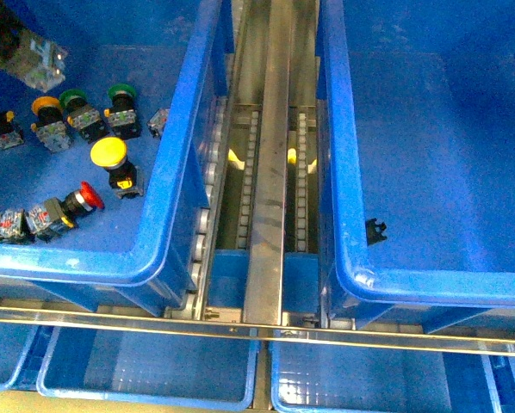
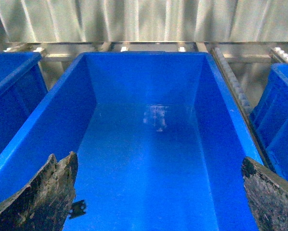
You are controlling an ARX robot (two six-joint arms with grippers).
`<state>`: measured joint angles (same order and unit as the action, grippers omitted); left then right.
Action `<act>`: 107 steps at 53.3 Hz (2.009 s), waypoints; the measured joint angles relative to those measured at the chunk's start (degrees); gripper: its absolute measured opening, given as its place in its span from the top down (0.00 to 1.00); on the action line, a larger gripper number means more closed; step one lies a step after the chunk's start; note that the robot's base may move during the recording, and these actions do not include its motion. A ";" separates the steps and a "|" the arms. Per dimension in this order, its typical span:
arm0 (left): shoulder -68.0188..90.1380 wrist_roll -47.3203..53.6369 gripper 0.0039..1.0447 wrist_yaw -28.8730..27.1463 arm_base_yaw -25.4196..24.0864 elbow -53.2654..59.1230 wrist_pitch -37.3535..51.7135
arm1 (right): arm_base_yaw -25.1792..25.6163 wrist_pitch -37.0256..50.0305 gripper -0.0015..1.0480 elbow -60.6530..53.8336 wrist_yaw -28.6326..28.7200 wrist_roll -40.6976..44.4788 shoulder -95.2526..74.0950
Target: Pick red and yellow buttons and place in box
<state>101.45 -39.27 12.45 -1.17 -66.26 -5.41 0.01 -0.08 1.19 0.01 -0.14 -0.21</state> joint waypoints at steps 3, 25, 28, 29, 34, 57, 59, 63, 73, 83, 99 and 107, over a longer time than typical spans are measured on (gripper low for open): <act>-1.88 -1.57 0.71 1.03 0.44 0.17 -0.33 | 0.00 0.00 0.06 0.00 0.00 0.00 0.00; -5.75 -8.90 0.71 4.24 8.15 1.07 -0.98 | 0.00 0.00 0.06 0.00 0.00 0.00 0.00; -5.75 -9.94 0.71 4.50 10.29 1.05 -0.87 | 0.00 0.00 0.06 0.00 0.00 0.00 0.00; -5.73 -10.34 0.71 4.74 11.21 1.05 -0.72 | 0.00 0.00 0.06 0.00 0.00 0.00 0.00; -5.44 -12.11 0.71 5.64 14.86 0.77 -0.48 | 0.00 0.00 0.06 0.00 0.00 -0.02 0.00; -1.22 -20.33 0.71 5.35 26.25 -3.21 1.79 | 0.00 0.00 0.06 0.00 0.02 0.00 0.00; -0.59 -21.09 0.71 5.29 27.02 -3.98 2.10 | 0.00 0.00 0.06 0.00 0.00 0.00 0.00; 1.01 -22.73 0.71 5.14 28.83 -5.68 2.91 | 0.00 0.00 0.06 0.00 0.00 -0.02 0.00; 4.04 -24.28 0.71 4.72 33.59 -9.49 2.16 | 0.00 0.00 0.06 0.00 0.00 0.00 0.00; 5.62 -24.30 0.71 4.07 36.61 -10.69 1.38 | 0.00 0.00 0.06 0.00 0.00 -0.02 0.00; 7.69 -24.22 0.71 2.49 39.56 -11.26 -0.26 | -1.77 -6.05 0.06 2.05 -5.09 1.55 -3.15; 8.83 -24.24 0.71 2.32 39.80 -13.22 -0.50 | -9.20 -6.60 0.06 10.38 -6.12 15.21 -27.74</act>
<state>110.28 -63.51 14.76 38.63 -79.48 -5.91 -9.19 -6.68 11.57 -6.11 15.07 -27.94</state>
